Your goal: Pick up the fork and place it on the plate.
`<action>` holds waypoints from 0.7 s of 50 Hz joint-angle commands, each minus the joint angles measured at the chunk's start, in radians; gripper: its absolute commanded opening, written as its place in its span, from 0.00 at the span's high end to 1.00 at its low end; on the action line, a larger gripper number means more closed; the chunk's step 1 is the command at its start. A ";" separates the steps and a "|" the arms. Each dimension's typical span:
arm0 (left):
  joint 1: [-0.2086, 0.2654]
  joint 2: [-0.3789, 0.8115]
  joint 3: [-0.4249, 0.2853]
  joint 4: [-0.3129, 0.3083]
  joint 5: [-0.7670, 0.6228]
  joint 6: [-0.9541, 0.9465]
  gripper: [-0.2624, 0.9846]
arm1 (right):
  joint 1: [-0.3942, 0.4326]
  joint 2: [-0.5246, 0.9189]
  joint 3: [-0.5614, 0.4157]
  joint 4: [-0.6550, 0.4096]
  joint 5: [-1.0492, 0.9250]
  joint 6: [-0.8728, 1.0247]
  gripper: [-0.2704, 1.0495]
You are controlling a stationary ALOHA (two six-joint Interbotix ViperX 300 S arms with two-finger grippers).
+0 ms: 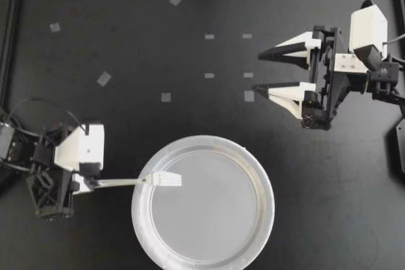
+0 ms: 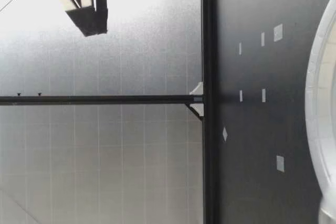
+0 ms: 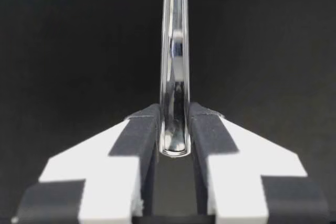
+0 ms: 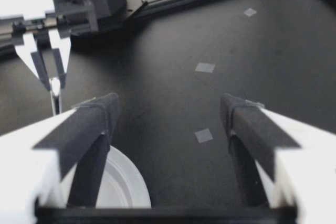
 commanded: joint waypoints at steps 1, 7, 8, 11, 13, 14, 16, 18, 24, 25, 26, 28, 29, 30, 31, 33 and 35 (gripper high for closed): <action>-0.006 0.002 0.005 0.002 -0.006 -0.003 0.81 | -0.008 -0.002 -0.011 0.002 -0.005 0.000 0.26; -0.006 0.017 0.018 0.002 -0.012 -0.003 0.81 | -0.008 -0.003 -0.008 0.003 -0.005 0.002 0.26; -0.006 0.018 0.020 0.002 -0.014 -0.003 0.81 | -0.008 -0.003 -0.006 0.003 -0.005 0.003 0.26; -0.006 0.029 0.023 0.002 -0.015 -0.003 0.81 | -0.008 -0.003 -0.006 0.003 -0.005 0.008 0.26; -0.006 0.034 0.021 0.002 -0.017 -0.003 0.81 | -0.008 -0.003 -0.006 0.003 -0.006 0.012 0.26; -0.006 0.035 0.020 0.002 -0.018 -0.003 0.81 | -0.008 -0.003 -0.006 0.003 -0.006 0.014 0.26; -0.006 0.038 0.017 0.002 -0.023 -0.003 0.81 | -0.008 -0.003 -0.005 0.003 -0.008 0.017 0.26; -0.006 0.041 0.015 0.002 -0.028 -0.005 0.81 | -0.008 -0.002 -0.006 0.003 -0.008 0.018 0.26; -0.006 0.046 0.015 0.002 -0.028 -0.015 0.81 | -0.008 -0.003 -0.005 0.003 -0.008 0.018 0.26; -0.006 0.046 0.017 0.000 -0.026 -0.018 0.81 | -0.008 -0.002 -0.006 0.005 -0.008 0.018 0.26; -0.006 0.046 0.017 0.000 -0.025 -0.023 0.81 | -0.008 -0.003 -0.006 0.003 -0.009 0.018 0.26; -0.006 0.046 0.017 0.000 -0.023 -0.034 0.81 | -0.008 -0.003 -0.005 0.003 -0.009 0.020 0.26; -0.006 0.046 0.015 0.000 -0.025 -0.040 0.81 | -0.008 -0.002 -0.006 0.003 -0.009 0.020 0.26; -0.006 0.046 0.015 0.000 -0.023 -0.044 0.81 | -0.008 -0.002 -0.006 0.003 -0.009 0.020 0.26; -0.006 0.046 0.014 0.000 -0.025 -0.049 0.81 | -0.008 -0.002 -0.006 0.005 -0.008 0.020 0.26; -0.006 0.046 0.014 0.000 -0.028 -0.055 0.80 | -0.008 -0.003 -0.006 0.003 -0.009 0.020 0.26; -0.006 0.044 0.012 0.000 -0.028 -0.060 0.79 | -0.008 -0.003 -0.006 0.005 -0.009 0.020 0.26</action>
